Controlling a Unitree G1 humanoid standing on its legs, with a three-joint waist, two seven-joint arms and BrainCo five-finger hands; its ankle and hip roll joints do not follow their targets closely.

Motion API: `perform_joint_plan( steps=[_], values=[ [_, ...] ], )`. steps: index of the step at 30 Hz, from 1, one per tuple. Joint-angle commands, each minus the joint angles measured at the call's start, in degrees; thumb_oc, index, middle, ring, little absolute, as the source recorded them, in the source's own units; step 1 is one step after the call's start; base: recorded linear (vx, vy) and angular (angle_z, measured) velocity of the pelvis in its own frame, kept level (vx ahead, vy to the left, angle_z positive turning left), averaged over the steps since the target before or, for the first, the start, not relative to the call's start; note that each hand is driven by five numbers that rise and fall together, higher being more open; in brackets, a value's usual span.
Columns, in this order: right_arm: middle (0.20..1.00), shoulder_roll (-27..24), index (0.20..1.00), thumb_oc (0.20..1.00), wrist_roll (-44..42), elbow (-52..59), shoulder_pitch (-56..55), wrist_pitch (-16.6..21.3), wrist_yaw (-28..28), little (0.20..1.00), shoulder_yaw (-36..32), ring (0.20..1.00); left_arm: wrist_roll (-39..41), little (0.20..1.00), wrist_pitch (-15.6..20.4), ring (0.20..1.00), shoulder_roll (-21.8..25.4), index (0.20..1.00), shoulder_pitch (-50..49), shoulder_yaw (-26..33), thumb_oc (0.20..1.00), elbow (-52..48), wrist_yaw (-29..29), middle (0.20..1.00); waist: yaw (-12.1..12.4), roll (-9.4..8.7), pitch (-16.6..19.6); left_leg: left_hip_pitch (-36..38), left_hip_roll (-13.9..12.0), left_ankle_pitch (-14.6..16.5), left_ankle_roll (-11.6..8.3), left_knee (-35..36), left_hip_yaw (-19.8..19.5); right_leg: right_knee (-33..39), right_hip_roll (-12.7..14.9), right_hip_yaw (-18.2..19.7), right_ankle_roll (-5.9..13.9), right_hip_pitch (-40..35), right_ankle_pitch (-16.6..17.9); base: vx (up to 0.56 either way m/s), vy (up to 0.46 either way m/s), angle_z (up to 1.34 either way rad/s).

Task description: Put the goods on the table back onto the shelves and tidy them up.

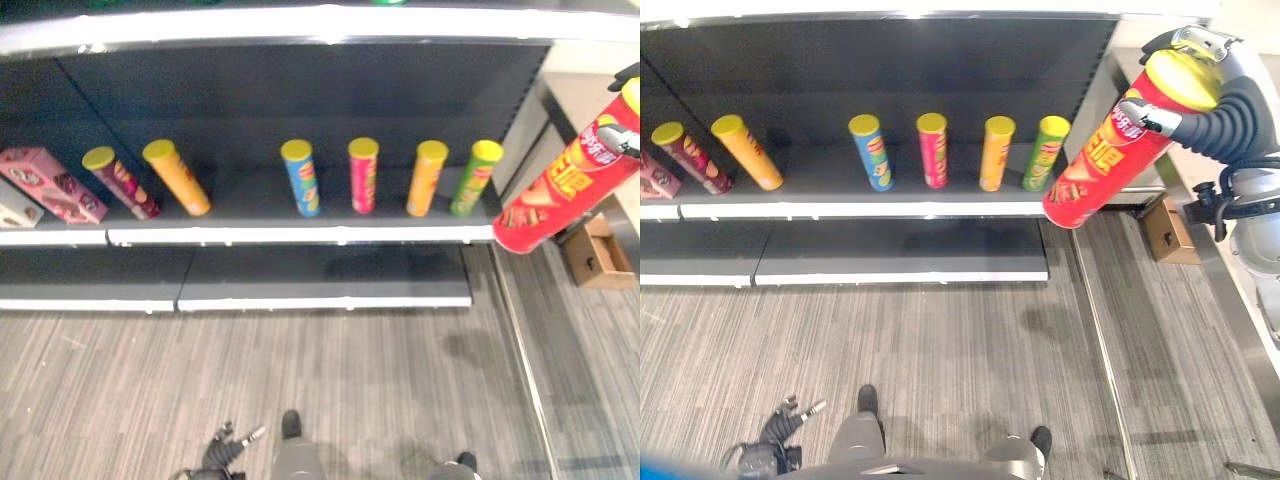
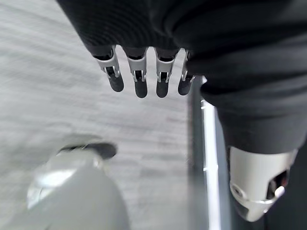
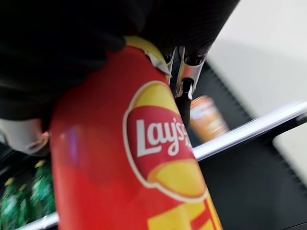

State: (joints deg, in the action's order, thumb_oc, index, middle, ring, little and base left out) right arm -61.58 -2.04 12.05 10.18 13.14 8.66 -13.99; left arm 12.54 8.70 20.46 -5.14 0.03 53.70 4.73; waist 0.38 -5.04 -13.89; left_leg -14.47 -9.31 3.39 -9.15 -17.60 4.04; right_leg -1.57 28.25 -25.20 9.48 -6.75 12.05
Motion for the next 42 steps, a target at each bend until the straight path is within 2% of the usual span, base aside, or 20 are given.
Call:
perform_joint_plan(
  steps=[1,2,5,6,9,11,13,16,21,24,26,28,31,33,34,35,36,39,40,42],
  values=[
    [0.200,-3.8,0.200,0.200,1.7,1.3,5.8,0.2,3.5,0.200,-2.1,0.200,-1.6,1.000,0.8,1.000,2.8,1.000,-1.5,0.3,1.000,-1.9,1.2,1.000,1.2,1.46,2.3,7.6,-3.6,2.5,-0.10,8.8,-0.7,-0.8,0.9,1.4,5.52,5.8,-0.8,-0.05,0.528,-0.02],
    [0.200,-2.7,0.200,0.200,2.5,2.4,5.0,0.0,3.7,0.200,-2.9,0.200,-1.7,1.000,0.3,1.000,3.8,1.000,-1.6,0.9,1.000,-2.2,0.9,1.000,0.8,1.56,1.7,7.8,-1.5,2.9,1.92,9.0,-0.8,-3.5,1.5,2.9,4.90,7.1,-0.5,-0.03,0.423,0.06],
    [0.200,-2.9,0.200,0.200,2.4,2.6,3.8,0.1,3.6,0.200,-3.7,0.200,-2.1,1.000,0.2,1.000,4.6,1.000,-1.1,0.9,1.000,-2.0,0.8,1.000,-0.1,1.12,1.6,7.8,-0.1,2.2,2.72,10.0,-1.0,-5.4,-0.4,6.4,3.89,8.5,-2.9,0.00,0.304,0.20],
    [0.200,-3.0,0.200,0.200,1.9,2.4,3.3,0.0,3.1,0.200,-4.5,0.200,-2.6,1.000,0.0,1.000,5.5,1.000,-1.0,0.7,1.000,-2.2,-0.2,1.000,-0.7,1.35,1.7,8.5,1.7,1.7,3.77,11.4,-1.8,-6.6,-6.3,12.0,3.06,9.3,-8.0,0.06,0.300,0.28],
    [0.200,-3.3,0.200,0.200,0.9,2.2,4.4,0.7,2.3,0.200,-3.6,0.200,-3.9,1.000,-0.3,1.000,6.0,1.000,-0.5,0.2,1.000,-1.2,-1.3,1.000,-1.2,1.08,1.8,9.8,3.7,1.2,5.21,13.4,-2.4,-7.2,-14.4,14.8,0.71,10.1,-14.7,0.08,0.249,0.11],
    [0.200,-4.2,0.200,0.200,0.5,2.1,5.7,0.9,1.7,0.200,-2.3,0.200,-3.8,1.000,-0.7,1.000,6.0,1.000,0.5,0.0,1.000,-0.3,-1.4,1.000,-1.9,0.31,0.9,10.7,5.5,1.1,6.00,14.1,-3.0,-6.7,-20.2,17.7,-0.45,12.9,-15.4,0.06,0.153,0.14],
    [0.200,-4.5,0.200,0.200,0.0,2.0,6.6,1.4,1.7,0.200,-1.4,0.200,-3.7,1.000,-0.8,1.000,5.3,1.000,1.0,-0.1,1.000,0.5,-1.6,1.000,-2.2,-0.57,0.7,11.2,7.7,0.8,6.53,14.9,-3.5,-4.7,-24.1,17.8,-0.97,14.5,-14.7,0.07,0.128,0.47],
    [0.200,-5.0,0.200,0.200,-0.7,2.4,7.0,2.3,1.5,0.200,-0.8,0.200,-4.9,1.000,-0.6,1.000,4.2,1.000,2.5,-1.6,1.000,0.3,-1.9,1.000,-3.2,-1.21,0.2,11.9,10.3,1.2,6.97,15.7,-4.7,-2.7,-27.5,17.8,-1.12,16.1,-14.2,0.11,0.088,0.18],
    [0.200,-5.0,0.200,0.200,-2.2,4.3,6.8,2.8,0.2,0.200,0.2,0.200,-5.5,1.000,-0.4,1.000,2.9,1.000,3.5,-2.9,1.000,-0.3,-1.6,1.000,-2.9,-2.29,0.1,11.5,12.1,4.0,6.68,11.9,-4.8,0.9,-26.8,16.9,-2.42,12.5,-13.5,0.11,-0.039,0.21],
    [0.200,-6.1,0.200,0.200,-1.9,5.4,8.5,2.5,-1.2,0.200,3.0,0.200,-5.4,1.000,-0.3,1.000,3.0,1.000,3.4,-2.9,1.000,-1.7,-1.7,1.000,-2.9,-2.67,-0.9,8.0,11.6,8.6,5.02,-0.8,-3.3,1.7,-25.9,16.3,-3.02,10.6,-14.2,0.10,-0.067,0.11],
    [0.200,-6.5,0.200,0.200,-2.1,5.9,9.8,2.2,-2.5,0.200,5.9,0.200,-4.8,1.000,-0.4,1.000,2.6,1.000,3.0,-2.9,1.000,-2.8,-1.4,1.000,-2.1,-2.16,-2.1,5.0,10.4,7.2,3.20,-9.9,-2.2,2.5,-25.7,15.8,-3.70,7.9,-15.0,0.09,0.009,0.22],
    [0.200,-7.4,0.200,0.200,-1.4,5.3,11.8,1.2,-3.9,0.200,10.1,0.200,-3.2,1.000,-0.7,1.000,2.3,1.000,3.0,-2.5,1.000,-3.0,-1.1,1.000,-1.4,-1.41,-2.8,2.8,7.3,4.9,2.10,-12.7,-2.0,3.0,-25.6,15.4,-4.04,6.2,-16.0,0.11,0.058,0.12],
    [0.200,-8.2,0.200,0.200,-2.0,5.6,16.5,1.1,-5.2,0.200,16.2,0.200,-1.8,1.000,-0.6,1.000,2.7,1.000,2.3,-1.5,1.000,-2.7,-0.3,1.000,-0.8,-1.44,-2.0,3.7,2.9,4.0,2.19,-4.2,-3.0,3.5,-24.2,16.0,-3.11,5.5,-16.9,0.19,0.119,-0.05],
    [0.200,-8.7,0.200,0.200,-2.4,4.7,17.9,1.4,-5.2,0.200,18.5,0.200,-0.5,1.000,-0.5,1.000,3.0,1.000,2.2,-0.9,1.000,-2.0,0.5,1.000,-0.2,-1.18,-1.2,4.5,-0.5,0.3,1.46,4.7,-6.2,3.4,-23.3,16.4,-2.46,6.1,-17.7,0.15,0.168,-0.01],
    [0.200,-8.7,0.200,0.200,-2.4,4.6,18.2,1.4,-5.1,0.200,18.8,0.200,-0.4,1.000,-0.5,1.000,2.9,1.000,2.1,-0.8,1.000,-2.0,0.5,1.000,-0.3,-1.19,-1.2,4.9,-0.6,-0.1,1.36,5.4,-6.2,3.3,-23.3,16.4,-2.53,6.1,-17.8,0.21,0.242,-0.15],
    [0.200,-9.5,0.200,0.200,-2.6,3.3,19.7,1.4,-4.4,0.200,20.6,0.200,1.5,1.000,-0.2,1.000,3.1,1.000,2.0,-0.6,1.000,-1.2,1.3,1.000,0.2,-1.12,-0.8,3.2,-4.6,-6.0,0.15,12.4,-10.2,3.5,-22.6,17.4,-1.91,5.4,-18.9,0.23,0.252,-0.13],
    [0.200,-10.0,0.200,0.200,-2.7,2.7,19.9,1.3,-4.0,0.200,21.0,0.200,2.0,1.000,-0.1,1.000,3.3,1.000,1.9,-0.6,1.000,-1.0,1.5,1.000,0.5,-1.15,-0.5,2.5,-6.0,-7.6,-0.48,15.7,-12.0,3.9,-22.3,18.0,-1.56,4.4,-19.6,0.32,0.368,0.02],
    [0.200,-10.4,0.200,0.200,-1.9,2.1,17.6,0.6,-3.4,0.200,19.6,0.200,1.2,1.000,-0.4,1.000,3.7,1.000,1.8,-1.3,1.000,0.1,1.6,1.000,0.5,-0.94,0.2,-0.4,-7.7,-9.8,-2.42,20.1,-11.9,4.5,-20.6,18.9,-0.35,1.2,-21.5,0.31,0.425,0.05],
    [0.200,-10.0,0.200,0.200,-1.2,2.5,16.2,0.1,-3.7,0.200,18.7,0.200,0.4,1.000,-0.4,1.000,3.8,1.000,1.6,-1.7,1.000,0.0,1.0,1.000,0.8,0.44,1.1,0.3,-7.7,-10.2,-3.22,20.7,-11.4,4.0,-19.2,19.4,0.75,-0.1,-21.5,0.32,0.658,-0.26],
    [0.200,-9.3,0.200,0.200,0.7,2.5,16.0,-0.3,-4.0,0.200,18.2,0.200,-0.8,1.000,-0.5,1.000,3.9,1.000,2.6,-2.2,1.000,0.6,1.0,1.000,0.7,1.22,1.6,1.9,-6.4,-9.6,-3.53,19.9,-12.4,2.8,-17.0,19.7,1.76,0.1,-20.5,0.25,0.611,-0.29]
  ],
)
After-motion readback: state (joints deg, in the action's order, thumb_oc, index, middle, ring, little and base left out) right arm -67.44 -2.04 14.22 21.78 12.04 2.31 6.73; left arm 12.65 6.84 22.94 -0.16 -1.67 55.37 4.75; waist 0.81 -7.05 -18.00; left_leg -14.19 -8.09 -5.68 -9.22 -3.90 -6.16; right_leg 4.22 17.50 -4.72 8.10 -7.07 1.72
